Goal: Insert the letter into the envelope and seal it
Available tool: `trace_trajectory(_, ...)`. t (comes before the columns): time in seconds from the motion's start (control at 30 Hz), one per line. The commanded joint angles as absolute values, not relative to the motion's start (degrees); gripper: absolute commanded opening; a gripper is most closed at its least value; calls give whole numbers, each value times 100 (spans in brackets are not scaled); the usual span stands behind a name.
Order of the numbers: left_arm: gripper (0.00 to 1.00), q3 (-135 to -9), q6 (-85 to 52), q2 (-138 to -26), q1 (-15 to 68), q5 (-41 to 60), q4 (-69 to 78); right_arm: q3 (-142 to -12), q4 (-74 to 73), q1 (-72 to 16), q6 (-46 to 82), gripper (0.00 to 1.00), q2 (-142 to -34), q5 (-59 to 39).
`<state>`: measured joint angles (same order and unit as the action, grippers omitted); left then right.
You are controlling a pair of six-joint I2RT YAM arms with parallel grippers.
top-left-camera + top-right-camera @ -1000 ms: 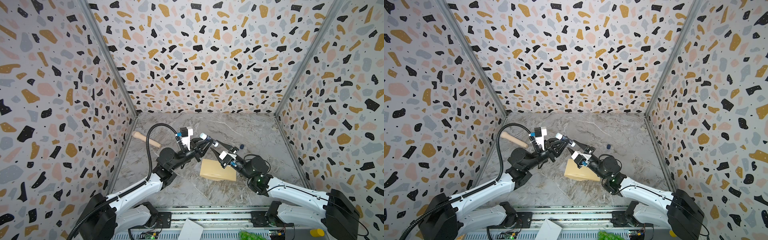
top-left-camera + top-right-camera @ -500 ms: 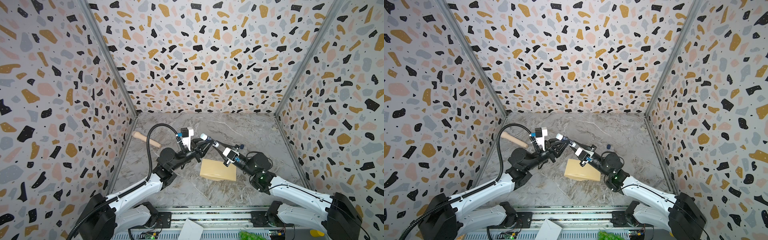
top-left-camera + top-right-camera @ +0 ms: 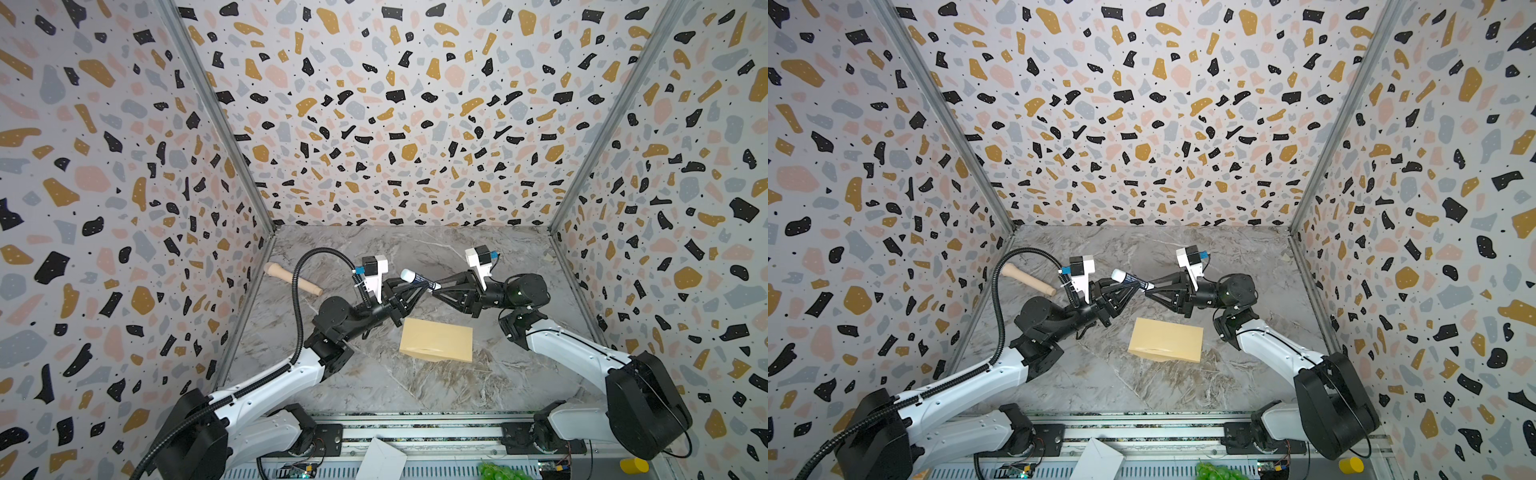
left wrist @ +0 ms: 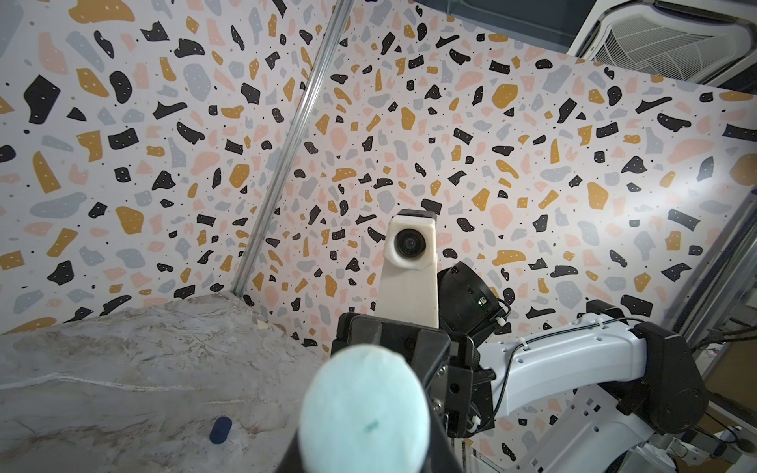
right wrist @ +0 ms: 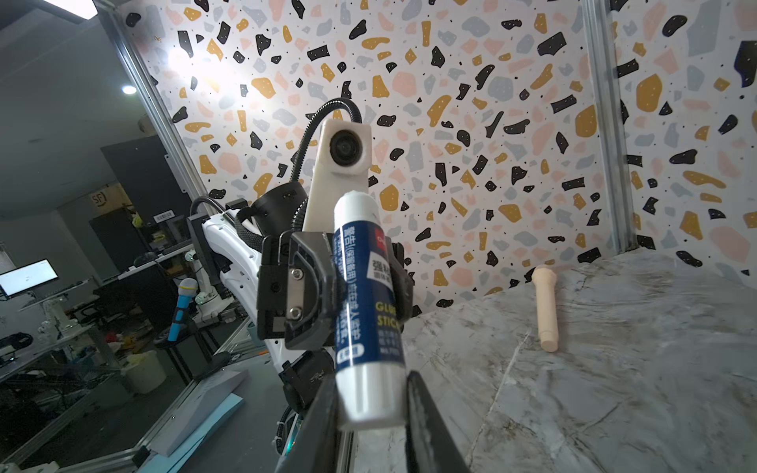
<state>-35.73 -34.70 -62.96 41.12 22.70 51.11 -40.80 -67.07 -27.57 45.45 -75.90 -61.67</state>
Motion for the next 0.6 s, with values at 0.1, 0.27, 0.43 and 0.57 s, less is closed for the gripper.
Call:
trace_trajectory(0.1, 0, -3585, -3342, -6168, 4069, 2229, 5434, -4123, -5553, -2795, 3096, 19, -6821, -4878)
trace_trajectory(0.27, 0, -3688, -3467, -6258, 4069, 2206, 5346, -3832, -4194, -3803, -100, 49, -6063, -2831)
trace_trajectory(0.43, 0, -3753, -3473, -6262, 4069, 2241, 5208, -3240, -4652, -4258, -1565, 58, -5715, -1619)
trace_trajectory(0.57, 0, -3824, -3435, -6291, 4069, 2288, 5033, -3009, -5010, -4306, -1907, 57, -5601, -1346)
